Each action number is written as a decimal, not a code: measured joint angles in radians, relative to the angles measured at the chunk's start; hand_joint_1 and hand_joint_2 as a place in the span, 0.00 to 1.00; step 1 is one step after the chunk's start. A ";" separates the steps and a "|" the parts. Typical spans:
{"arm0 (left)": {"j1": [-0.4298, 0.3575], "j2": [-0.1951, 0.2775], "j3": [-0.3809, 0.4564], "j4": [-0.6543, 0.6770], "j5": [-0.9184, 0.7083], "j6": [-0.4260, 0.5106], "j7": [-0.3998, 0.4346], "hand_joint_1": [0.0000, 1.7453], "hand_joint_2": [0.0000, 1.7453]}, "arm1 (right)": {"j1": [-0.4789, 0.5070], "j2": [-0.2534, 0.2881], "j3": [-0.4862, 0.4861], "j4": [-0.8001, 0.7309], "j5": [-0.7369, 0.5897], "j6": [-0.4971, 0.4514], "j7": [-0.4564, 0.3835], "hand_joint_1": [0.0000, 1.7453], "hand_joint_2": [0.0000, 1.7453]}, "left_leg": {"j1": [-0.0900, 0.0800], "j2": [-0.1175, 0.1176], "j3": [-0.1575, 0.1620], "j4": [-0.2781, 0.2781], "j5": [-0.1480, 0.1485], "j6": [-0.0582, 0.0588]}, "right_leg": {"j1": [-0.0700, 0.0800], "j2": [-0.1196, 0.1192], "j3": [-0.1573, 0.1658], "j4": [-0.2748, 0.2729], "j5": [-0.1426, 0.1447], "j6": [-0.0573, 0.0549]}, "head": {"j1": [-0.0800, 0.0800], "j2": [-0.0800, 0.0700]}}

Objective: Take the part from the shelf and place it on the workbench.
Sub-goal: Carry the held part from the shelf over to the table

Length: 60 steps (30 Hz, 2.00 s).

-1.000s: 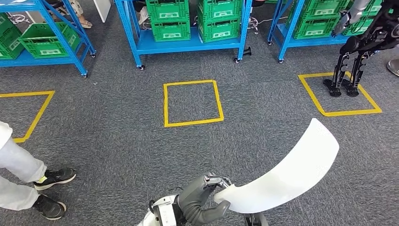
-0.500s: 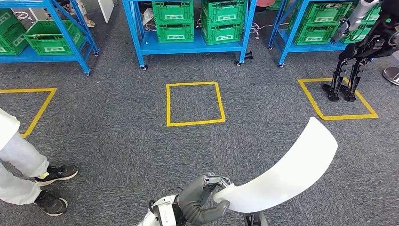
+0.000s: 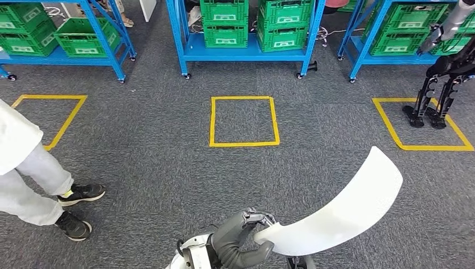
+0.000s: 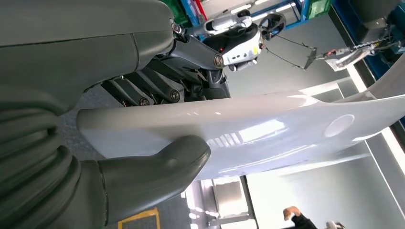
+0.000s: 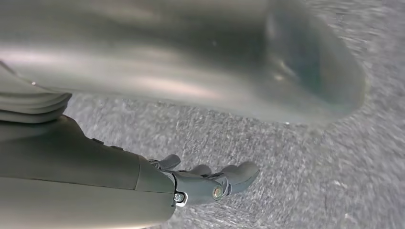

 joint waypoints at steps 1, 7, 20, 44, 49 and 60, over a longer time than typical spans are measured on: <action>0.000 0.000 0.000 0.000 -0.003 -0.004 0.000 1.00 1.00 | 0.001 0.000 0.010 0.000 0.020 -0.003 0.041 0.00 0.00 | 0.000 -0.006 -0.004 0.002 -0.001 -0.007 | 0.001 0.005 0.007 -0.014 -0.005 -0.005 | -0.001 0.000; 0.000 0.001 0.002 -0.009 -0.010 -0.015 -0.002 1.00 1.00 | 0.020 -0.007 0.038 0.002 0.062 0.026 0.196 0.00 0.00 | 0.002 0.037 -0.064 0.116 -0.070 -0.040 | 0.004 -0.048 0.008 -0.021 -0.001 -0.047 | -0.019 0.000; 0.006 0.005 0.004 -0.024 -0.010 -0.020 -0.001 1.00 1.00 | 0.073 -0.030 0.054 0.012 0.101 0.053 0.321 0.00 0.00 | -0.008 0.090 -0.007 -0.013 0.010 0.003 | 0.012 -0.138 0.025 -0.008 -0.023 -0.011 | -0.020 0.000; 0.009 0.007 0.004 -0.030 -0.010 -0.008 -0.001 1.00 1.00 | 0.111 -0.052 0.055 0.020 0.103 0.044 0.308 0.00 0.00 | 0.004 0.095 -0.085 0.124 -0.020 -0.041 | 0.011 -0.134 0.035 -0.022 -0.022 -0.051 | -0.021 0.000; 0.009 0.006 0.004 -0.038 -0.010 -0.004 -0.002 1.00 1.00 | 0.111 -0.054 0.055 0.020 0.107 0.043 0.303 0.00 0.00 | -0.004 0.116 -0.023 0.000 0.017 -0.013 | 0.014 -0.174 0.050 -0.027 -0.025 -0.019 | -0.018 0.000; 0.010 0.005 0.004 -0.039 -0.009 0.001 -0.002 1.00 1.00 | 0.120 -0.064 0.053 0.021 0.117 0.021 0.284 0.00 0.00 | 0.001 -0.038 -0.030 0.000 0.035 0.009 | 0.011 0.001 0.009 0.056 -0.048 -0.014 | 0.002 0.000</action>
